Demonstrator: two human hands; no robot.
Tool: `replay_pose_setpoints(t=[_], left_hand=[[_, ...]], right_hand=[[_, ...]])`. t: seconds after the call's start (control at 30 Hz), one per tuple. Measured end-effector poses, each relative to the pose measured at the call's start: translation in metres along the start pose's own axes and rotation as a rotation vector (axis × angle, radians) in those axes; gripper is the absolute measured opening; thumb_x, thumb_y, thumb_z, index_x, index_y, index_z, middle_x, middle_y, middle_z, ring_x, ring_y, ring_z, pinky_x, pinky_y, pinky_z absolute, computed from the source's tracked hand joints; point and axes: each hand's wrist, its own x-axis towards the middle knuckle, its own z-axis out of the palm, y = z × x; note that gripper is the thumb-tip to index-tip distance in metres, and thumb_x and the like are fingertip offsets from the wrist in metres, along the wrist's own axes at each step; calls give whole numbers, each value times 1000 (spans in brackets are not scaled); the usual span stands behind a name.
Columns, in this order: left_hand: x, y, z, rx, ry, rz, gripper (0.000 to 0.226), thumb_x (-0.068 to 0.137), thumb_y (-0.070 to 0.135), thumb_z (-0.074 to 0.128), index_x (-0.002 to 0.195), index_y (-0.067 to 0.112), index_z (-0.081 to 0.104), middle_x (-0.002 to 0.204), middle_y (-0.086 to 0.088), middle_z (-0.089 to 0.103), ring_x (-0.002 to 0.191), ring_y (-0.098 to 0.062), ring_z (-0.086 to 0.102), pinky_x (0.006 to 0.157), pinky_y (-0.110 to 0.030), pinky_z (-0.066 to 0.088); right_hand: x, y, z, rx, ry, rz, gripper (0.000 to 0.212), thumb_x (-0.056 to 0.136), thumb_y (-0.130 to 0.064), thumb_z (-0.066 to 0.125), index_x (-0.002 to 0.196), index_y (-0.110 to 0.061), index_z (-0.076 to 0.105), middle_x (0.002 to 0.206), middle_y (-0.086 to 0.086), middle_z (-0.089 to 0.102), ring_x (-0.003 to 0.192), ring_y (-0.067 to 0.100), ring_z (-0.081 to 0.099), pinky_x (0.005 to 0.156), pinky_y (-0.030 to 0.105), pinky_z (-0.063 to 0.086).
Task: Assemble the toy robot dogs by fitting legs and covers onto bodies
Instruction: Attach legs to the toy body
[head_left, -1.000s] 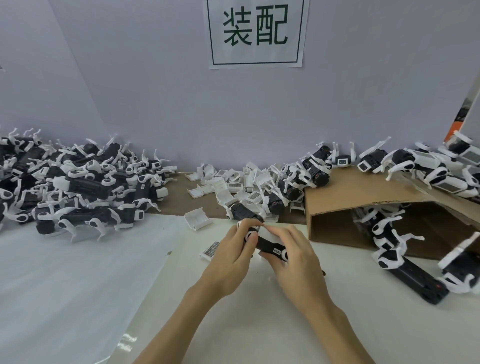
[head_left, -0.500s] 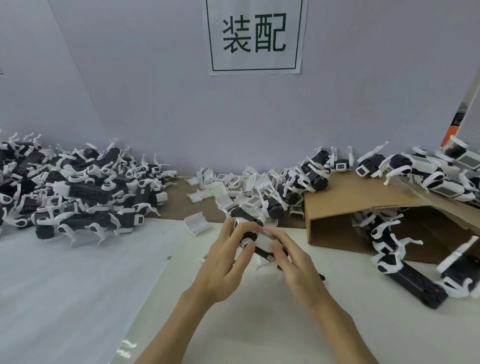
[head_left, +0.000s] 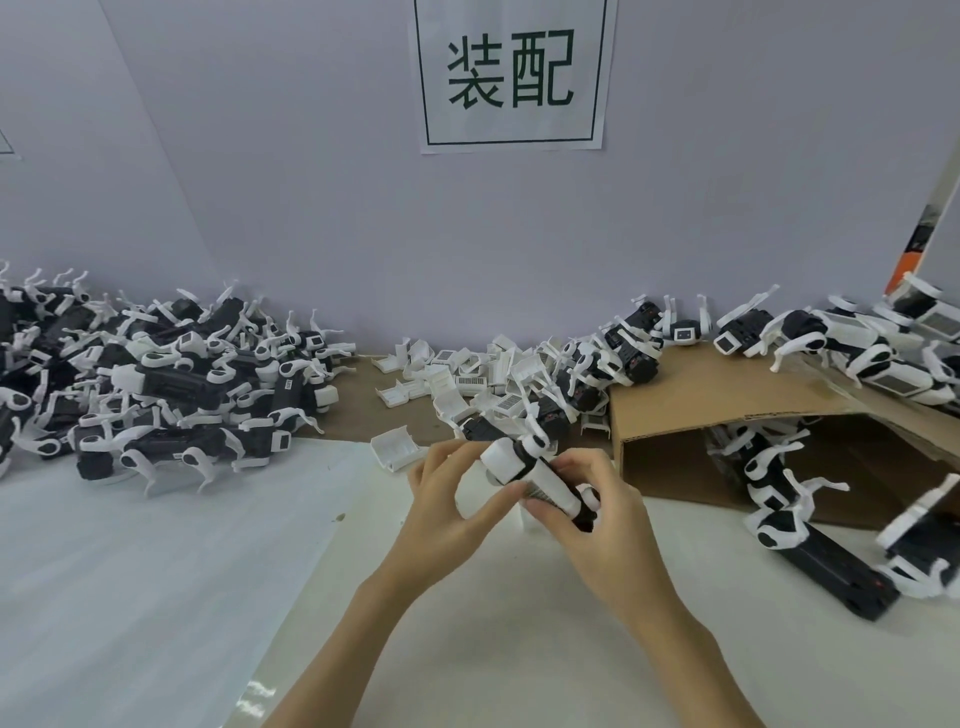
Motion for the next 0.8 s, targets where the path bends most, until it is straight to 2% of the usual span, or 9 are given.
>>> replay_pose_setpoints(t=[0.1, 0.2, 0.3, 0.4, 0.53, 0.67, 0.73, 0.8], left_hand=[[2, 5, -1, -58, -59, -18, 41, 79, 74, 73, 118, 64, 65, 129, 23, 54, 140, -10, 41, 119, -43, 39], [4, 7, -2, -103, -9, -59, 26, 84, 57, 82, 108, 56, 72, 124, 9, 61, 133, -20, 49, 116, -46, 42], [4, 6, -4, -131, 29, -85, 26, 88, 44, 82, 113, 45, 74, 122, 8, 68, 130, -22, 54, 114, -48, 43], [4, 5, -4, -133, 11, -87, 30, 89, 46, 79, 118, 41, 73, 122, 14, 70, 128, -22, 57, 113, -49, 45], [4, 3, -5, -130, -44, -71, 41, 81, 60, 77, 119, 48, 68, 123, 18, 70, 129, -20, 58, 112, -45, 46], [5, 2, -2, -135, -37, -22, 44, 83, 67, 78, 117, 39, 71, 116, 10, 71, 121, -27, 59, 107, -50, 48], [5, 0, -3, -114, -13, 5, 40, 81, 70, 73, 114, 46, 70, 111, 14, 69, 120, -26, 58, 107, -44, 47], [6, -1, -4, -84, -3, -6, 32, 81, 74, 76, 108, 58, 67, 111, 21, 67, 125, -16, 51, 106, -24, 41]], right_hand=[[-1, -1, 1, -161, -66, -72, 43, 82, -45, 83, 117, -26, 67, 106, -22, 68, 102, 11, 66, 90, 48, 53], [-2, 2, 5, -166, -131, -51, 35, 91, -40, 77, 123, -32, 66, 111, -26, 66, 108, 9, 62, 95, 48, 50], [-2, 7, 5, -198, -179, -24, 32, 98, -38, 67, 129, -32, 63, 116, -28, 61, 113, 6, 57, 100, 46, 48], [-1, 8, 5, -265, -193, -32, 31, 101, -34, 63, 130, -24, 65, 116, -12, 65, 111, 14, 57, 98, 45, 48], [-3, 2, 6, -294, -166, -30, 39, 101, -44, 50, 130, -22, 65, 115, -11, 64, 109, 13, 55, 96, 39, 49], [-2, 1, 5, -276, -154, -15, 35, 102, -41, 52, 128, -22, 65, 114, -13, 63, 109, 8, 54, 93, 32, 49], [-1, 1, 4, -241, -168, -10, 35, 101, -43, 53, 128, -24, 65, 115, -17, 63, 111, 5, 54, 93, 26, 48], [-1, 3, 4, -205, -196, 4, 29, 100, -43, 62, 126, -29, 64, 113, -23, 61, 112, 3, 54, 90, 17, 46]])
